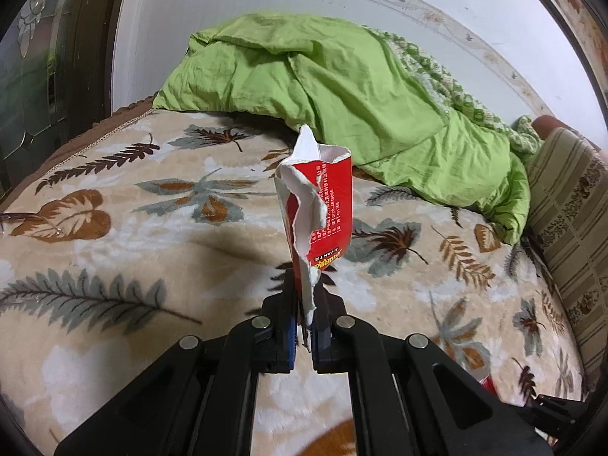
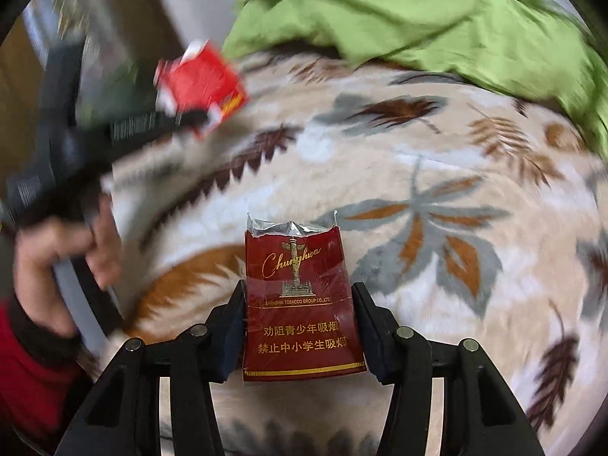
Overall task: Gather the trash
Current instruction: 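Lift both red packs and carry them toward the red wastebasket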
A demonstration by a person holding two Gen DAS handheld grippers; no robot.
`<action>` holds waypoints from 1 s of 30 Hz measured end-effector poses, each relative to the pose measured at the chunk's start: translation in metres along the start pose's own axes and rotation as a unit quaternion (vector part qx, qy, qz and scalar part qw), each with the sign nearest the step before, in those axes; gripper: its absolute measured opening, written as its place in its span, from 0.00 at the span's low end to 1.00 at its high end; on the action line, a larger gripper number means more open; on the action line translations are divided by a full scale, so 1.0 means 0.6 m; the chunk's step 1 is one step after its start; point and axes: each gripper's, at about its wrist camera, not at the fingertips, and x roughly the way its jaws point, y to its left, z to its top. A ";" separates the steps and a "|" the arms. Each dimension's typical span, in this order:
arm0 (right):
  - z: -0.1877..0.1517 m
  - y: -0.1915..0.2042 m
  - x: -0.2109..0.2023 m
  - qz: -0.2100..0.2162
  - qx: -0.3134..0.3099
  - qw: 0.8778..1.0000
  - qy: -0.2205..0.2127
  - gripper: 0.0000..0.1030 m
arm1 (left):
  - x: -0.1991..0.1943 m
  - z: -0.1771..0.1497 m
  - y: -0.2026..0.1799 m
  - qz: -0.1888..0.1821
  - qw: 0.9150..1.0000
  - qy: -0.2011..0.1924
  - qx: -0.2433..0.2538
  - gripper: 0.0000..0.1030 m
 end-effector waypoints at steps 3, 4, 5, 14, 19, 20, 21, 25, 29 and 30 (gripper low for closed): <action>-0.016 -0.001 -0.039 -0.007 0.030 0.999 -0.033 0.55 | -0.030 -0.021 -0.013 -0.010 1.000 0.000 0.010 0.05; -0.024 0.000 -0.051 -0.007 0.043 0.998 -0.040 0.55 | -0.037 -0.028 -0.017 -0.011 1.000 0.000 0.013 0.05; -0.029 0.001 -0.060 -0.005 0.049 0.998 -0.043 0.55 | -0.047 -0.037 -0.019 -0.015 1.000 0.002 0.015 0.05; -0.089 0.014 -0.135 -0.014 0.076 0.995 -0.067 0.55 | -0.142 -0.125 -0.041 -0.055 0.998 0.026 0.019 0.05; -0.111 0.029 -0.172 -0.016 0.068 0.994 -0.080 0.55 | -0.195 -0.154 -0.057 -0.061 0.997 0.021 0.029 0.05; -0.115 0.031 -0.178 -0.015 0.069 0.994 -0.082 0.55 | -0.201 -0.156 -0.061 -0.062 0.997 0.021 0.032 0.05; -0.119 0.034 -0.185 -0.015 0.068 0.994 -0.085 0.55 | -0.208 -0.159 -0.066 -0.062 0.997 0.021 0.036 0.05; -0.139 0.042 -0.210 -0.012 0.075 0.993 -0.095 0.55 | -0.232 -0.171 -0.083 -0.059 0.997 0.022 0.054 0.05; -0.161 0.044 -0.237 -0.009 0.087 0.990 -0.108 0.55 | -0.253 -0.184 -0.104 -0.066 0.995 0.024 0.073 0.05; -0.168 0.043 -0.245 -0.008 0.090 0.990 -0.109 0.55 | -0.258 -0.188 -0.111 -0.068 0.994 0.023 0.078 0.05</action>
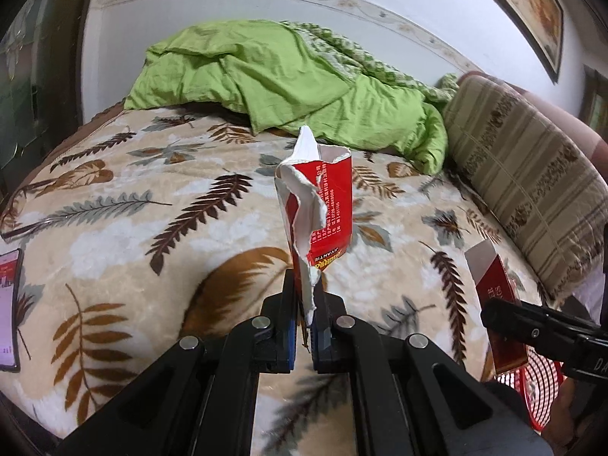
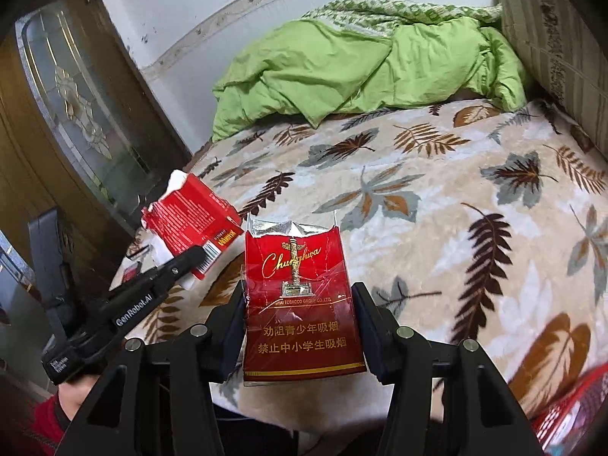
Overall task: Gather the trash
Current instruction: 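Lift both red packs and carry them toward the red wastebasket, then open both tools over the wastebasket to drop the red packs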
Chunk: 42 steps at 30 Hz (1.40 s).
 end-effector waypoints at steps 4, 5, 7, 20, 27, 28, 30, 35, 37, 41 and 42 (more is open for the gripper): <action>-0.015 -0.011 -0.030 -0.005 0.010 1.000 -0.007 0.55 | -0.011 -0.008 -0.038 -0.012 1.000 0.001 0.028 0.05; -0.018 -0.015 -0.036 -0.007 0.013 1.000 -0.007 0.55 | -0.013 -0.010 -0.045 -0.015 0.999 0.001 0.034 0.05; -0.028 -0.026 -0.051 -0.009 0.022 1.000 -0.009 0.55 | -0.017 -0.015 -0.068 -0.022 0.999 0.002 0.050 0.05; -0.063 -0.143 -0.212 -0.088 0.101 0.989 -0.067 0.55 | -0.024 -0.046 -0.240 -0.131 0.980 0.032 0.147 0.05; -0.132 -0.232 -0.335 -0.168 0.182 0.964 -0.093 0.55 | -0.015 -0.088 -0.374 -0.247 0.943 0.102 0.201 0.05; -0.143 -0.244 -0.351 -0.182 0.194 0.959 -0.097 0.55 | -0.011 -0.097 -0.393 -0.260 0.936 0.115 0.205 0.05; -0.161 -0.261 -0.371 -0.197 0.212 0.952 -0.100 0.55 | -0.001 -0.111 -0.429 -0.281 0.925 0.140 0.214 0.05; -0.187 -0.290 -0.404 -0.226 0.247 0.936 -0.107 0.56 | 0.012 -0.151 -0.501 -0.315 0.896 0.191 0.246 0.05; -0.189 -0.301 -0.404 -0.237 0.258 0.931 -0.103 0.57 | 0.019 -0.166 -0.519 -0.315 0.893 0.199 0.253 0.11; -0.197 -0.317 -0.400 -0.261 0.267 0.924 -0.087 0.63 | 0.021 -0.175 -0.525 -0.310 0.893 0.203 0.256 0.37; -0.197 -0.318 -0.400 -0.265 0.268 0.922 -0.086 0.64 | 0.017 -0.172 -0.519 -0.310 0.896 0.195 0.252 0.42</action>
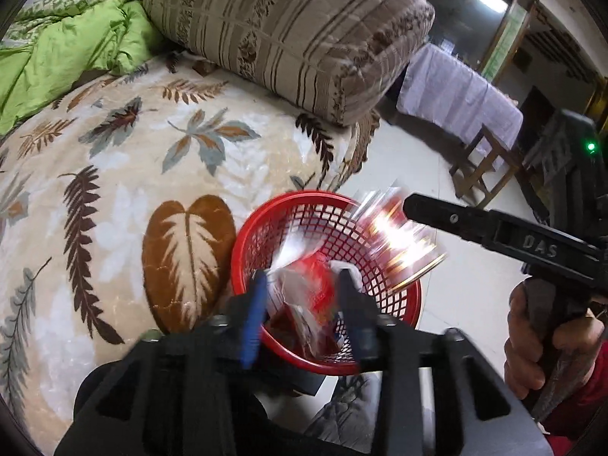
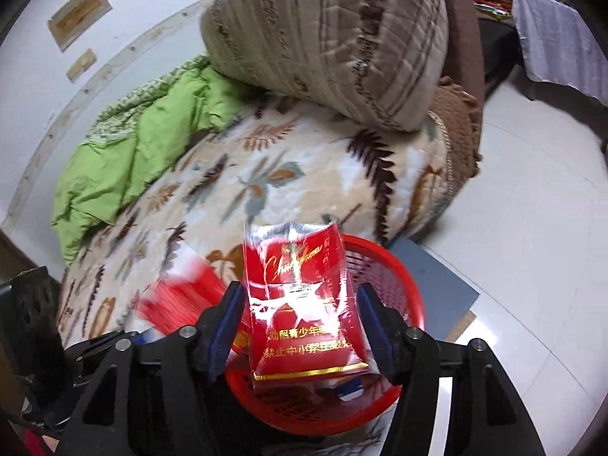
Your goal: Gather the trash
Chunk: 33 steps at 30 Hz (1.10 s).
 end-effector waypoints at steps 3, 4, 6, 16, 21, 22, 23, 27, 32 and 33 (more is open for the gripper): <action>-0.001 0.002 -0.006 -0.001 -0.004 1.000 -0.007 0.64 | -0.018 0.001 0.012 0.012 1.000 -0.013 -0.004 0.44; -0.001 0.004 -0.008 -0.003 -0.003 1.000 -0.008 0.65 | -0.028 0.000 0.018 0.014 1.000 -0.019 -0.009 0.44; -0.001 0.012 -0.015 -0.012 -0.005 1.000 -0.019 0.65 | -0.053 -0.003 0.031 0.022 0.999 -0.037 -0.018 0.54; -0.052 0.125 -0.044 -0.133 -0.080 0.984 -0.089 0.89 | -0.194 -0.042 0.067 0.147 0.978 -0.147 -0.023 0.98; -0.087 0.147 -0.051 -0.131 -0.057 0.986 -0.082 0.91 | -0.218 -0.079 0.069 0.207 0.968 -0.139 -0.015 0.99; -0.093 0.150 -0.050 -0.115 -0.058 0.989 -0.075 0.91 | -0.220 -0.084 0.068 0.220 0.966 -0.137 -0.014 0.99; -0.098 0.151 -0.053 -0.103 -0.058 0.990 -0.072 0.91 | -0.220 -0.088 0.066 0.228 0.964 -0.135 -0.011 0.99; -0.108 0.158 -0.070 -0.125 -0.061 0.987 -0.084 0.91 | -0.226 -0.102 0.057 0.260 0.955 -0.142 0.012 0.99; -0.113 0.163 -0.075 -0.148 -0.066 0.983 -0.083 0.91 | -0.231 -0.105 0.053 0.285 0.948 -0.144 0.014 1.00; -0.113 0.165 -0.075 -0.148 -0.068 0.983 -0.081 0.91 | -0.231 -0.104 0.052 0.292 0.945 -0.143 0.014 1.00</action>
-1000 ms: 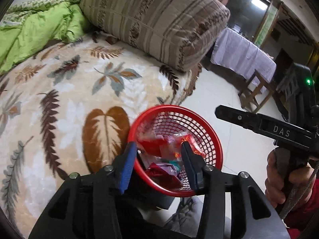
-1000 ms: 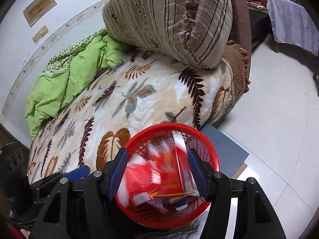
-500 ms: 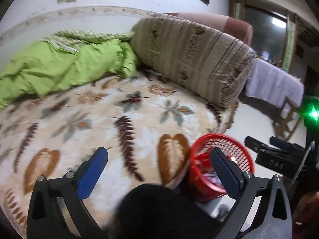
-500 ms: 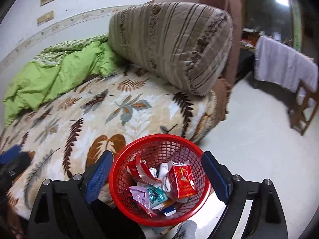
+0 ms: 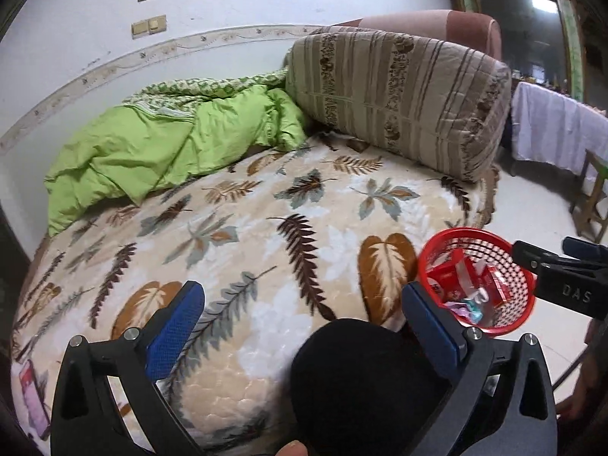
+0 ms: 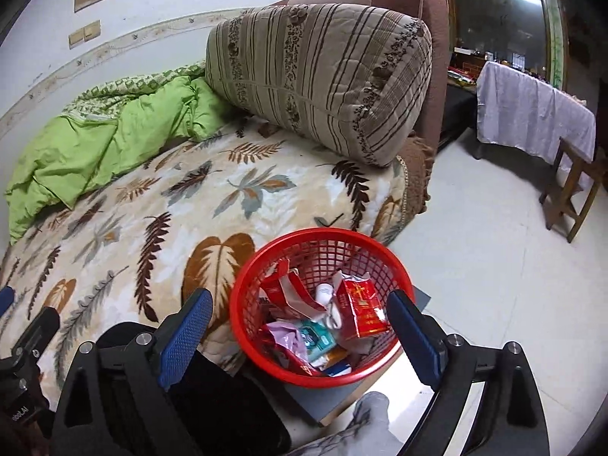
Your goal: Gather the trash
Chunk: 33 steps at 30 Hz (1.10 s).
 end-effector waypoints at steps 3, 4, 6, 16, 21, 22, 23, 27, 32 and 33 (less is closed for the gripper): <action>-0.001 0.006 -0.002 -0.001 -0.007 1.000 -0.001 0.91 | 0.001 0.000 -0.004 0.028 1.000 0.004 0.013 1.00; 0.000 0.008 -0.002 0.000 -0.009 1.000 -0.001 0.91 | 0.001 -0.001 -0.006 0.031 0.999 0.005 0.017 1.00; 0.001 0.011 -0.001 0.001 -0.015 1.000 -0.001 0.91 | 0.003 -0.003 -0.008 0.034 0.999 0.006 0.024 1.00; -0.001 0.016 0.007 0.001 -0.020 1.000 0.008 0.91 | 0.011 -0.004 0.009 0.018 1.000 0.018 -0.004 1.00; -0.001 0.020 0.009 0.001 -0.024 1.000 0.011 0.91 | 0.014 -0.006 0.012 0.017 1.000 0.022 -0.010 1.00; -0.001 0.020 0.009 0.001 -0.025 1.000 0.011 0.91 | 0.014 -0.006 0.013 0.016 1.000 0.022 -0.012 1.00; -0.001 0.021 0.009 0.001 -0.025 1.000 0.011 0.91 | 0.014 -0.006 0.013 0.016 1.000 0.023 -0.012 1.00; -0.002 0.022 0.009 0.001 -0.026 1.000 0.012 0.91 | 0.014 -0.006 0.013 0.017 1.000 0.023 -0.010 1.00; -0.002 0.024 0.011 0.001 -0.029 0.999 0.013 0.91 | 0.014 -0.007 0.013 0.016 1.000 0.023 -0.012 1.00; -0.002 0.025 0.011 0.001 -0.029 0.999 0.014 0.91 | 0.013 -0.007 0.013 0.016 1.000 0.023 -0.012 1.00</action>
